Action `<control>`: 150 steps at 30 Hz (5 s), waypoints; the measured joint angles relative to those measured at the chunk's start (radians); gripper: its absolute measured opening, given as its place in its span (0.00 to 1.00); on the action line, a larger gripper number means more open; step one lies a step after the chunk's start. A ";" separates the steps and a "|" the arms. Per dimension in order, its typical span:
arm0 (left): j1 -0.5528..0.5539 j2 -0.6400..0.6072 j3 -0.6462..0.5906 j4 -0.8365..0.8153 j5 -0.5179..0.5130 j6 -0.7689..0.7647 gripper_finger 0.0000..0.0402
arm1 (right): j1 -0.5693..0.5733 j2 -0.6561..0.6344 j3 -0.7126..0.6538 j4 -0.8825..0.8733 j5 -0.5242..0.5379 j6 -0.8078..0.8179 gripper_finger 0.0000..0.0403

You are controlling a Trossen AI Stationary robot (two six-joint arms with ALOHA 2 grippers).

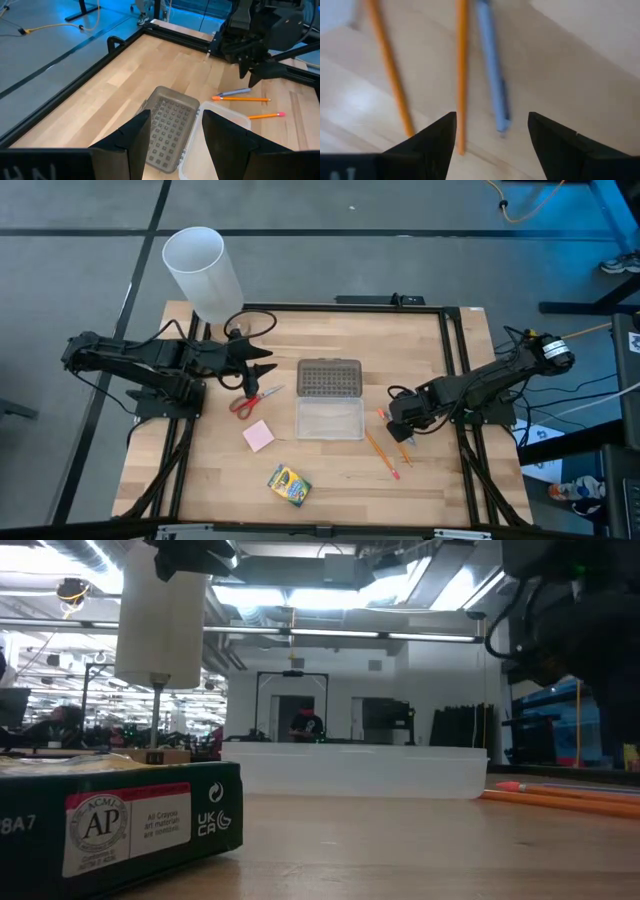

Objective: Pack school essentials
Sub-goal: Put the gray pen into the transparent supply box, then put the orange pencil into the transparent supply box

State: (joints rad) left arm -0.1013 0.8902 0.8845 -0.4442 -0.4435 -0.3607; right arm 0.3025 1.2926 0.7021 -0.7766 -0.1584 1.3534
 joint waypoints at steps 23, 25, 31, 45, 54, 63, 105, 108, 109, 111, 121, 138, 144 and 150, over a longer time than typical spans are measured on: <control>0.000 0.000 -0.001 0.000 -0.013 0.004 0.43 | 0.011 0.075 0.005 0.071 0.045 0.060 0.61; 0.000 0.000 -0.001 0.000 -0.015 0.005 0.43 | 0.011 0.077 0.005 0.062 0.062 0.060 0.61; 0.000 0.000 -0.001 0.000 -0.018 0.005 0.43 | 0.010 0.126 0.005 0.052 0.085 0.046 0.61; 0.001 0.000 -0.001 0.005 -0.043 0.005 0.43 | 0.010 0.251 0.011 0.044 0.080 0.030 0.61; 0.001 0.000 -0.001 0.005 -0.043 0.005 0.43 | 0.010 0.247 0.008 0.049 0.079 0.056 0.50; 0.001 0.000 -0.001 0.005 -0.045 0.005 0.43 | 0.010 0.248 0.007 0.050 0.078 0.056 0.30; 0.000 0.000 -0.001 0.003 -0.046 0.005 0.43 | 0.007 0.251 0.435 -0.159 0.244 -0.109 0.08; 0.001 0.000 -0.001 0.004 -0.046 0.005 0.43 | -0.006 0.250 0.486 -0.088 0.290 -0.189 0.08; 0.000 0.000 0.000 0.003 -0.046 0.005 0.43 | -0.016 0.252 0.495 -0.055 0.296 -0.218 0.08; 0.000 0.000 -0.001 0.004 -0.046 0.005 0.43 | -0.038 0.259 0.503 0.022 0.297 -0.287 0.08; 0.000 0.000 -0.001 0.004 -0.046 0.005 0.43 | -0.160 0.425 0.504 0.144 0.142 -0.457 0.08; 0.000 0.000 -0.001 0.004 -0.046 0.005 0.43 | -0.225 0.499 0.504 0.213 0.041 -0.586 0.26; 0.001 0.000 0.000 0.004 -0.046 0.005 0.43 | -0.224 0.495 0.505 0.250 0.020 -0.652 0.30; 0.001 0.000 0.000 0.003 -0.045 0.005 0.43 | -0.232 0.493 0.620 0.005 0.025 -0.626 0.31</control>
State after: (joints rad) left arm -0.1005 0.8902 0.8841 -0.4408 -0.4889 -0.3557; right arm 0.0706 1.7856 1.3224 -0.7719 -0.1334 0.7274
